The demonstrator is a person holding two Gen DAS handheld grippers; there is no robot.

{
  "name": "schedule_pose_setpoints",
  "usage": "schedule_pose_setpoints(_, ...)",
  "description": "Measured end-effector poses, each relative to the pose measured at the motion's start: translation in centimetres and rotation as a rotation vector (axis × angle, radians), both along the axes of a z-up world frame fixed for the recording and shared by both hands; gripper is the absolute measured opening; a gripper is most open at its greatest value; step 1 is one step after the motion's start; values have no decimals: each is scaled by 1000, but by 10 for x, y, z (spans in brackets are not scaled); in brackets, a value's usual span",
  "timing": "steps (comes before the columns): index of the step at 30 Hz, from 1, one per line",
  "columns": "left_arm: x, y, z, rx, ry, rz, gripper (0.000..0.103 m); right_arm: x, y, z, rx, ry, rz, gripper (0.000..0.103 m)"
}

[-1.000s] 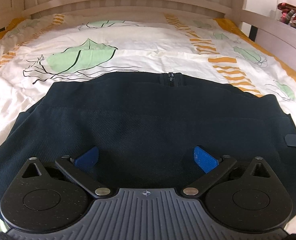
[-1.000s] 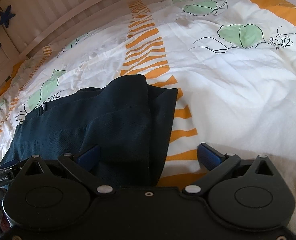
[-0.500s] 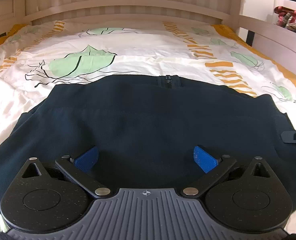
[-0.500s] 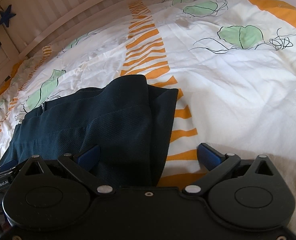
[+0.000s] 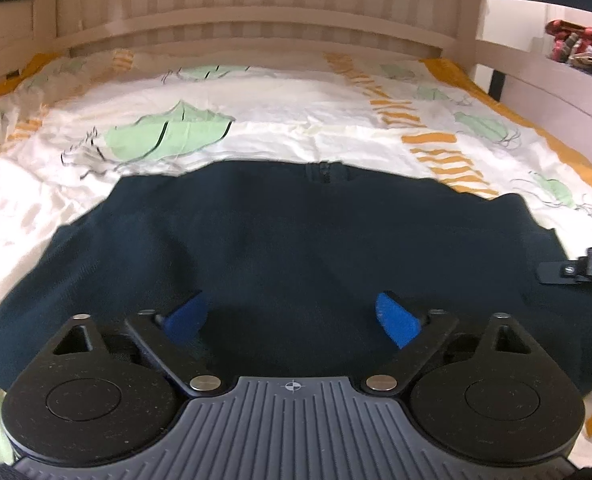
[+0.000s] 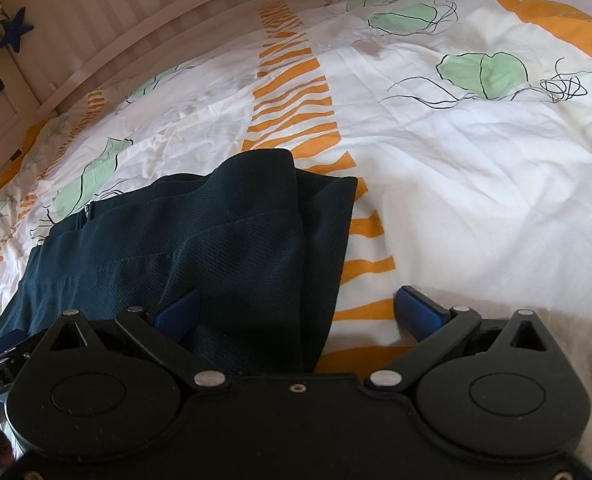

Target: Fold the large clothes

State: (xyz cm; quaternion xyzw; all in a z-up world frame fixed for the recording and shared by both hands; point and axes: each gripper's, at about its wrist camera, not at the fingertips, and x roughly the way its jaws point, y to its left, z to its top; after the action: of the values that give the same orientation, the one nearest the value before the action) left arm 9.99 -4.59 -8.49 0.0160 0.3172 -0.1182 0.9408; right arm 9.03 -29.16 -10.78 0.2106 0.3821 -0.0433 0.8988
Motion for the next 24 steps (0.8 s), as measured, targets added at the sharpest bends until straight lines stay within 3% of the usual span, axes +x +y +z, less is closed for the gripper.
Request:
schedule_pose_setpoints(4, -20, -4, 6, 0, -50, -53, 65, 0, 0, 0, 0, -1, -1, 103)
schedule_pose_setpoints(6, -26, -4, 5, -14, -57, -71, 50, 0, 1, 0, -2, -2, 0, 103)
schedule_pose_setpoints(8, -31, -5, 2, -24, -57, -80, 46, -1, 1, 0, -3, -4, 2, 103)
schedule_pose_setpoints(13, -29, -13, -11, 21, -53, -89, 45, -1, 0, 0, 3, -6, 12, 103)
schedule_pose_setpoints(24, -27, -5, -18, -46, -30, -75, 45, -6, 1, 4, 124, 53, 110, 103)
